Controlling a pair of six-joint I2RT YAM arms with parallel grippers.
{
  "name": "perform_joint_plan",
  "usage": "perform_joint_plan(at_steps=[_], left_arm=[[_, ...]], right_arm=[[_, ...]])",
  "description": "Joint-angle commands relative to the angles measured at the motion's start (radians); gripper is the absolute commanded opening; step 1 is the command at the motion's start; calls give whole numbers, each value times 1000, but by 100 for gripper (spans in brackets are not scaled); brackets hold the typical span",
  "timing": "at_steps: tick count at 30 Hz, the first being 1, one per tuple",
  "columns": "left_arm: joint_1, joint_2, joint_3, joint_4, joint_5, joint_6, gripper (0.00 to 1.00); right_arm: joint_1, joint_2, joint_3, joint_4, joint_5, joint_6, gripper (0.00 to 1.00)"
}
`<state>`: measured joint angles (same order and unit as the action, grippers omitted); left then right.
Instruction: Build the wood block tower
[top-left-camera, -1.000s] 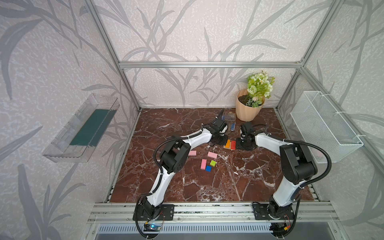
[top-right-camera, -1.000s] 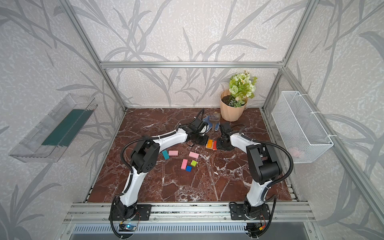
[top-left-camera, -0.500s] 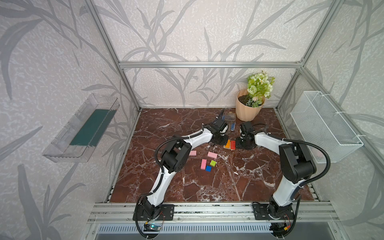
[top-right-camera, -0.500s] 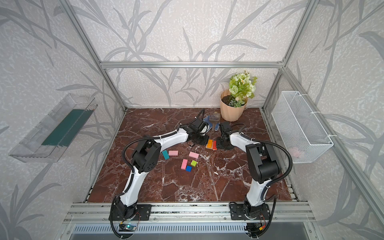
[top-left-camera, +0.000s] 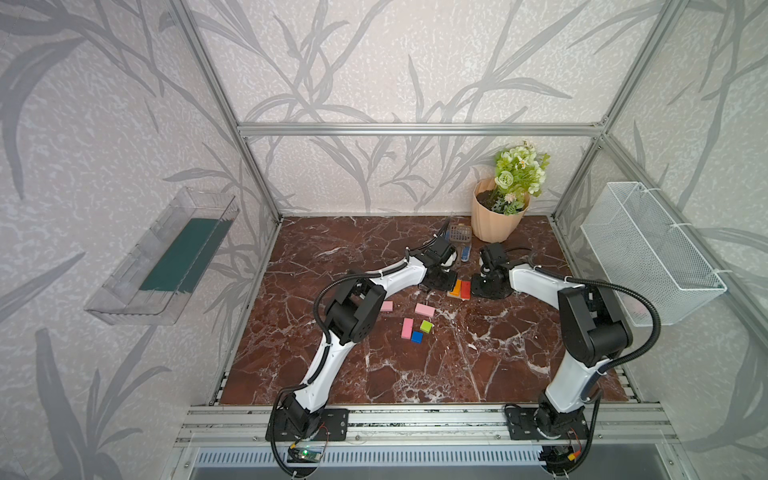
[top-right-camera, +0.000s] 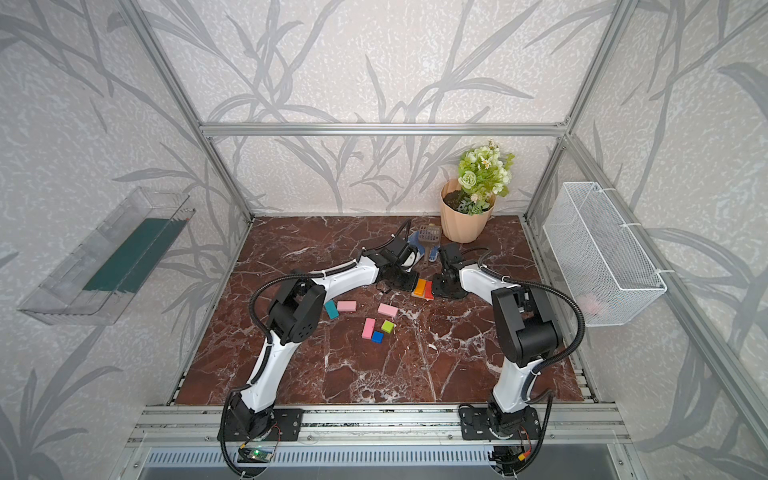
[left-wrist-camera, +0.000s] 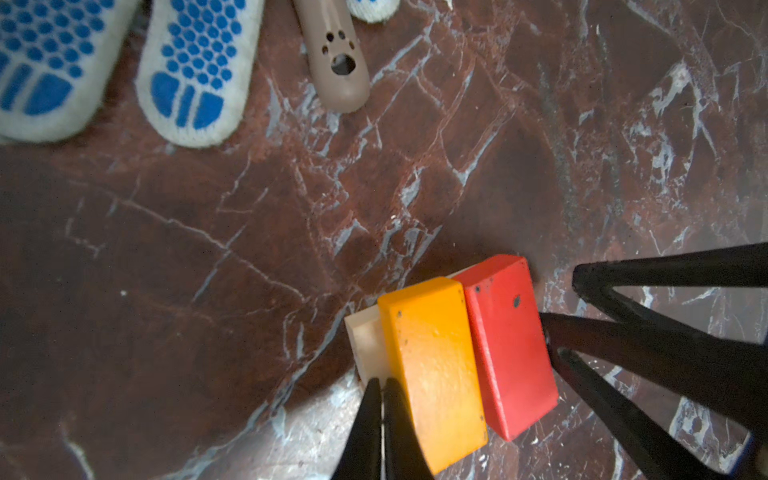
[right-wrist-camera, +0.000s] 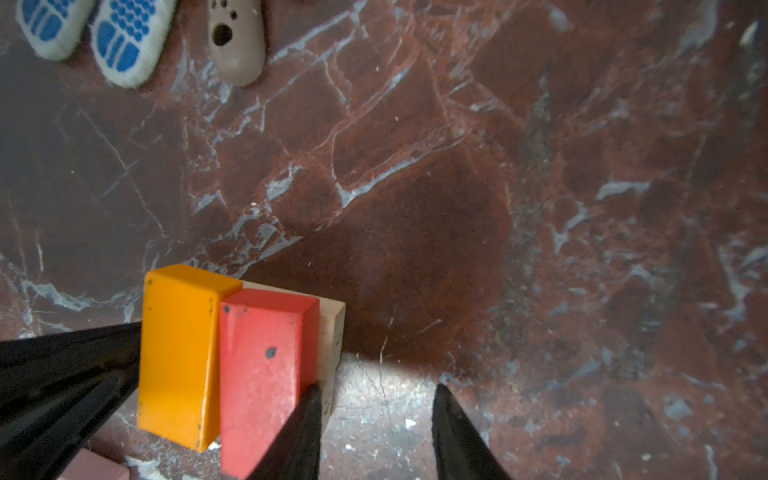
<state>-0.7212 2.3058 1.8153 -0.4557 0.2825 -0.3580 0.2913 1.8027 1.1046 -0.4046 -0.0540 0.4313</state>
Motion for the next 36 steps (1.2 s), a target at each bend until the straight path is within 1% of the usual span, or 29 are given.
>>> perform_joint_plan(at_steps=[1, 13, 22, 29, 36], left_arm=[[-11, 0, 25, -29, 6, 14, 9], [-17, -10, 18, -32, 2, 20, 9], [-16, -33, 22, -64, -71, 36, 8], [-8, -55, 20, -77, -89, 40, 9], [0, -101, -15, -67, -104, 42, 9]], right_arm=[[12, 11, 20, -7, -7, 17, 43], [12, 5, 29, -23, 14, 21, 43], [11, -15, 47, -47, 42, 15, 44], [5, -32, 57, -66, 55, 9, 45], [-4, -26, 59, -65, 56, 6, 45]])
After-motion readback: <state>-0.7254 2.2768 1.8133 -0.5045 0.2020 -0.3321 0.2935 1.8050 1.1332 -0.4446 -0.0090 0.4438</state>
